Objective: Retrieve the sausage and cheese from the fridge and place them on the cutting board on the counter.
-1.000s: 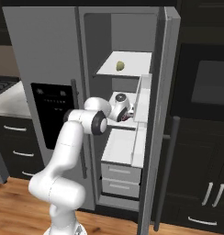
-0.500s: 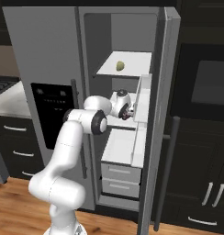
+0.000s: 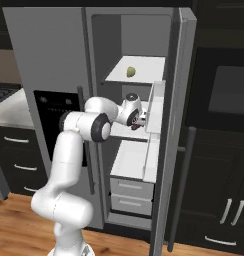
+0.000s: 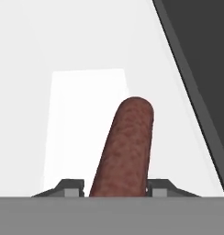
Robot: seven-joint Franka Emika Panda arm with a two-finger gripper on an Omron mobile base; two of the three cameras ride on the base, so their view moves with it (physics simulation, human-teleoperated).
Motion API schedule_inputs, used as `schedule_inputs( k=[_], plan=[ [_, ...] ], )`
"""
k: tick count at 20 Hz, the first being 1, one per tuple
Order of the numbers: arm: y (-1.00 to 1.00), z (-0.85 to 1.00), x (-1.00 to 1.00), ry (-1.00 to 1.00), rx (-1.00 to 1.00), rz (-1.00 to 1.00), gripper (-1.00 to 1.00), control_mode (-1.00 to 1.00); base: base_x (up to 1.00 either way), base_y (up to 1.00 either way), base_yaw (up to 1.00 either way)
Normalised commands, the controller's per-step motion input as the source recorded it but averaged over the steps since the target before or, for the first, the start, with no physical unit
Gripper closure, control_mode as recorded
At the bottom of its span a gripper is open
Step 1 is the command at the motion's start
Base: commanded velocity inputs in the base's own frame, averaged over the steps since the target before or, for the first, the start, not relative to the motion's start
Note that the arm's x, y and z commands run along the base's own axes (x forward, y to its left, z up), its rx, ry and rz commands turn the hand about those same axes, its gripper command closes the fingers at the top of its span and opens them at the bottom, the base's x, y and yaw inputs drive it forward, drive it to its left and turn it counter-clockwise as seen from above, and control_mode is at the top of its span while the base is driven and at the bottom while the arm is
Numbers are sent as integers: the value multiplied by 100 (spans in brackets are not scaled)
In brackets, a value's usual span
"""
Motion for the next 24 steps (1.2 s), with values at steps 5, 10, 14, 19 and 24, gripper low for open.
schedule_inputs(
  k=[5, 10, 14, 19, 24],
  plan=[
    [6, 23, -78, 0, 0, 0, 100, -100, 0, 0, 0],
    [20, 30, -73, -10, 1, 0, 100, -100, 0, 0, 0],
    [28, 45, -62, -9, 0, 0, 100, -100, 0, 0, 0],
    [24, 43, -56, 0, 0, 0, 100, -100, 0, 0, 0],
    [19, 37, -65, 0, 0, 0, 100, -100, 0, 0, 0]
  ],
)
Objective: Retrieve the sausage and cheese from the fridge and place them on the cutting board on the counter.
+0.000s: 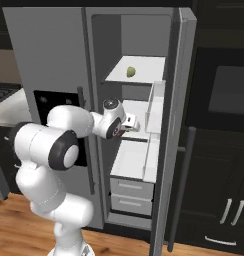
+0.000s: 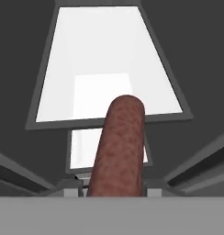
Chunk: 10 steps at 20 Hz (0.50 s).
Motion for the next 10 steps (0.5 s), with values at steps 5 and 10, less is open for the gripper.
schedule_inputs(
  k=[5, 10],
  plan=[
    [24, 33, -67, 0, 0, 0, 100, -100, 0, 0, 0],
    [20, 31, -61, 0, 3, 0, 100, -100, 0, 0, 0]
  ],
)
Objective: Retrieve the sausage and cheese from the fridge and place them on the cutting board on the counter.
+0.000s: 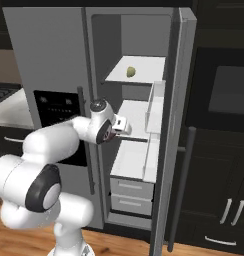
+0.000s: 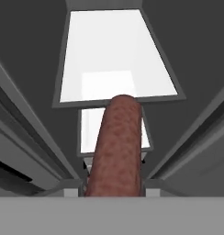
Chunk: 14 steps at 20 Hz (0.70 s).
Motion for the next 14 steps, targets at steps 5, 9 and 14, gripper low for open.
schedule_inputs(
  k=[5, 9, 14],
  plan=[
    [6, 39, -56, -6, 10, 0, 100, -100, 0, 0, 0],
    [5, 38, -53, -3, 10, 0, 100, -100, 0, 0, 0],
    [11, 25, -44, 0, 1, -1, 100, -100, 0, 0, 0]
  ],
)
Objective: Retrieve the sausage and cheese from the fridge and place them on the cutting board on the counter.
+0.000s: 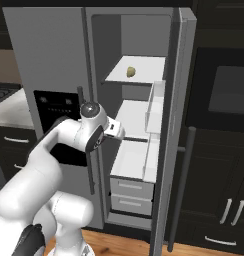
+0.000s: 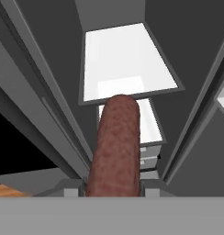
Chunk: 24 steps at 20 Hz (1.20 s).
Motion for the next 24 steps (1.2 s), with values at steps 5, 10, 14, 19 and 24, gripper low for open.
schedule_inputs(
  k=[5, 10, 14, 19, 24],
  plan=[
    [6, 26, -33, 0, 1, 0, 100, -100, 0, 0, 0],
    [2, 23, -35, -3, 1, 0, 100, -100, 0, 0, 0],
    [1, 2, -7, -1, 0, 0, 100, -100, 0, 0, 0],
    [0, 0, 0, 0, 0, 0, 100, -100, 0, 0, 0],
    [0, 0, -3, 0, 0, 0, 100, -100, 0, 0, 0]
  ],
)
